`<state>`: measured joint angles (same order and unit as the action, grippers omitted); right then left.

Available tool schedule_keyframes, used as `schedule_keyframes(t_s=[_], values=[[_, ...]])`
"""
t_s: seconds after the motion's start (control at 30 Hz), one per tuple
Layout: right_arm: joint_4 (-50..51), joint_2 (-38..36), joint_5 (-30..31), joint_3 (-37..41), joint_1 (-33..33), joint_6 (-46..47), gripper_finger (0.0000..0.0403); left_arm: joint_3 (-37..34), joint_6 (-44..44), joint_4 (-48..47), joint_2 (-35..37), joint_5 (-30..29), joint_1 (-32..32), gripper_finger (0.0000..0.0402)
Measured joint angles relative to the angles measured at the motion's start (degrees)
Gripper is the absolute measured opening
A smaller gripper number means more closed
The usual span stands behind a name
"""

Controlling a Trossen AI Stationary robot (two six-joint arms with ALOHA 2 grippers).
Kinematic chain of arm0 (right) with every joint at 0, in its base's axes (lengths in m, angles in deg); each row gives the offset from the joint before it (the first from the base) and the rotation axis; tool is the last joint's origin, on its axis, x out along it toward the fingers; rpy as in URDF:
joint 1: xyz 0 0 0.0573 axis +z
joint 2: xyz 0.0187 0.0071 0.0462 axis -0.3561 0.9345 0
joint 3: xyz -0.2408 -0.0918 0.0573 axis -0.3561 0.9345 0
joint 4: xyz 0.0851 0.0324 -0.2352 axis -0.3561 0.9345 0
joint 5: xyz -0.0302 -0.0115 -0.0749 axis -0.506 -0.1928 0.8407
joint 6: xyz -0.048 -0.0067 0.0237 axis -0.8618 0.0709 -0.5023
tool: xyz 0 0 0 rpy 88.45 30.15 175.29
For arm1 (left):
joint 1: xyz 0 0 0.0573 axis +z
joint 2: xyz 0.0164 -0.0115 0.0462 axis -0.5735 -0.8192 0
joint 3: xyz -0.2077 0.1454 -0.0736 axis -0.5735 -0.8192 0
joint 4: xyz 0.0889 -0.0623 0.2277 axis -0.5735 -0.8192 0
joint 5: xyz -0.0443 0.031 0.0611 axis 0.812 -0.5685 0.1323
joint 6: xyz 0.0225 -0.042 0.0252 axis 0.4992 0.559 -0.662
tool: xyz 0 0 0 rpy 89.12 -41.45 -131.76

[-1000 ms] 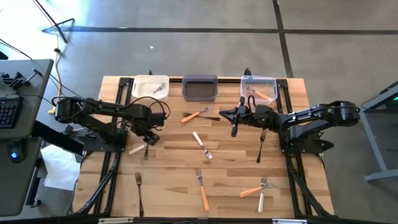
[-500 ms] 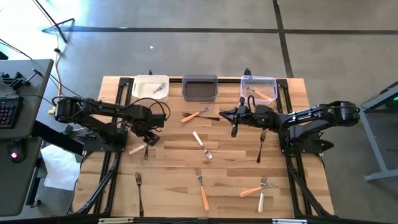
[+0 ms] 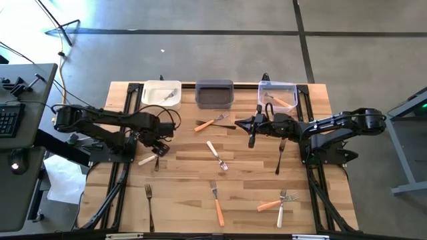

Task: Sort silverware by color (type)
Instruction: Put the black fork into the black bin

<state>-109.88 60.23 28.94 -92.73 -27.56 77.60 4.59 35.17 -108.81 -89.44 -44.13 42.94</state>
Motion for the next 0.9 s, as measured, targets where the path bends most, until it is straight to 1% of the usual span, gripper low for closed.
schedule_keyframes(t_s=[0.23, 0.47, 0.63, 0.9], values=[[-0.02, 0.00, 0.00, 0.00, 0.00, -0.01, 0.0000, 0.02, 3.65, -0.79, 0.79, 3.50, 0.08, 0.0214], [-0.04, 0.00, 0.00, 0.00, 0.00, -0.21, 0.0000, 0.02, 4.22, -0.96, 0.79, 2.79, 0.67, 0.0214], [-0.04, 0.00, 0.01, 0.00, 0.00, -1.03, 0.0000, 0.02, 4.24, 0.64, 0.79, 1.80, 1.53, 0.0214], [-0.07, 0.00, 0.02, 0.00, 0.00, -1.06, 0.0000, 0.02, 4.70, 4.32, -0.15, 2.20, 2.35, 0.0214]])
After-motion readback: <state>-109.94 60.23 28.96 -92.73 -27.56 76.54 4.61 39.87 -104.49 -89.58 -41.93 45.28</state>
